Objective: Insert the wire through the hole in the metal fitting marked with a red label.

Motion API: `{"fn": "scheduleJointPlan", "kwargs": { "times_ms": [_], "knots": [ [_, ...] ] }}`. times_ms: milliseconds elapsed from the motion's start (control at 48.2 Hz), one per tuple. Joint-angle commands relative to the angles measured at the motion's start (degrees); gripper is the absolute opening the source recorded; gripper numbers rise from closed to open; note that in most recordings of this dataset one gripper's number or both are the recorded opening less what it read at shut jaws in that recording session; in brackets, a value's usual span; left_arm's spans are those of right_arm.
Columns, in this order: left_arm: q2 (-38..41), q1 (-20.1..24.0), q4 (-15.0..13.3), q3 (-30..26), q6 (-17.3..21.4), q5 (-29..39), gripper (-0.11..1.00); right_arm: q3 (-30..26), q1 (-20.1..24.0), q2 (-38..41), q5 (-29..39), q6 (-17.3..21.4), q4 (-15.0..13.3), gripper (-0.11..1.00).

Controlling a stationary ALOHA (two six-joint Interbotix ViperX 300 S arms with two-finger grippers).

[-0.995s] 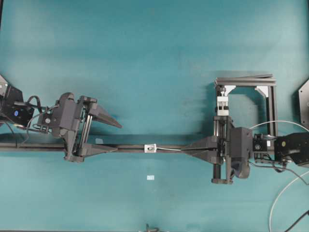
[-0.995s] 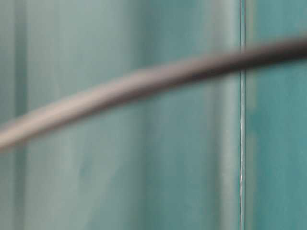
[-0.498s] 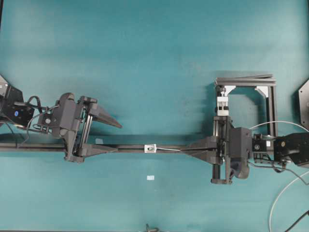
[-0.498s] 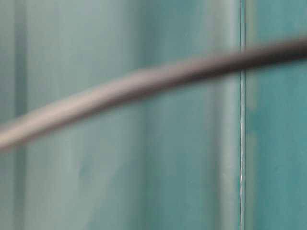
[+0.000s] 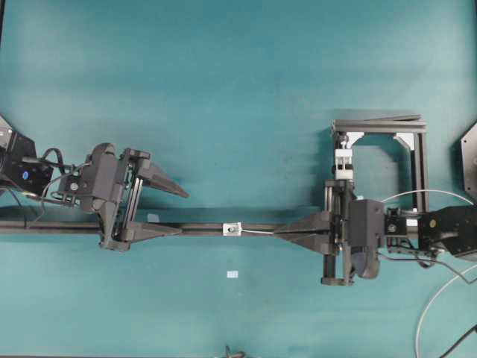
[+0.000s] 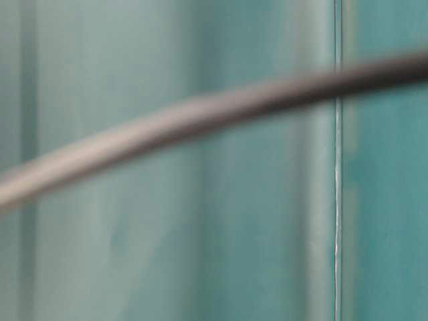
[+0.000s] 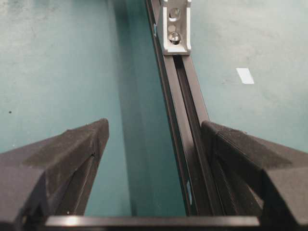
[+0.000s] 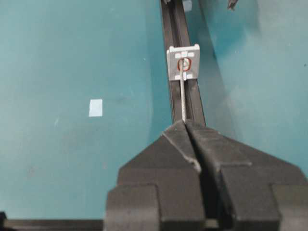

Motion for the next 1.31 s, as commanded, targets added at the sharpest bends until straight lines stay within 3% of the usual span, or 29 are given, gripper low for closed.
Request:
{"fn": "scheduleJointPlan", "kwargs": {
  "times_ms": [0,373,1286],
  "knots": [
    [-1.5,-0.2,0.2,-0.7,0.1,-0.4,0.86,-1.3,-0.6,-0.1,0.5,-0.1,-0.1,0.0],
    [-1.5,-0.1,0.2,-2.5,0.0,3.2,0.86,-3.3,-1.8,1.5,0.5,-0.4,-0.1,0.0],
    [-1.5,0.6,0.1,-4.0,-0.2,3.3,0.86,-8.3,-3.5,3.7,1.0,-3.3,-1.0,0.0]
  ]
}}
